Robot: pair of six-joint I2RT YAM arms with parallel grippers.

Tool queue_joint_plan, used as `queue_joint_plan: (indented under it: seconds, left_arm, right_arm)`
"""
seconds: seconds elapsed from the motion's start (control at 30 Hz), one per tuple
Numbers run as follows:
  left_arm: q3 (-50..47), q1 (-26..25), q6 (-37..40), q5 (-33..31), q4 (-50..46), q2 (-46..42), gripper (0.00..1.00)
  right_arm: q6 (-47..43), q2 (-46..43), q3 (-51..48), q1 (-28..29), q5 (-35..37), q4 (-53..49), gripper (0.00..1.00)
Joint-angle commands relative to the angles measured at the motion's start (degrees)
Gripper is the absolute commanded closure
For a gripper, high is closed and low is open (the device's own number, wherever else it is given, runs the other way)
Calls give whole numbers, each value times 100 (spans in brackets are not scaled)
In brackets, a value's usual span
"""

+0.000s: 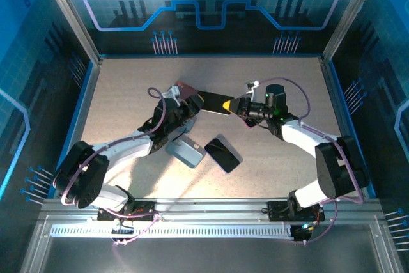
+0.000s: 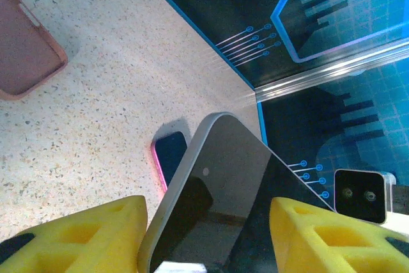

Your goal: Put the phone into the phone case

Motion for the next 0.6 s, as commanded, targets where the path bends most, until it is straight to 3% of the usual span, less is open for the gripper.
queue_joint_plan:
  seconds: [0.0,0.37,0.57]
  left_arm:
    - [218,26,375,-141,-315,-343,44]
    - [69,467,1038,-90,-1930,-847,45]
    - [381,574,1451,193,-2813,-230,50]
  right_arm:
    - [-377,-277,172,27,95,-543,100]
    - [-930,-599,312,-93,152,-1781,100]
    - [-1230,-619,326,-177,118,-2269,100]
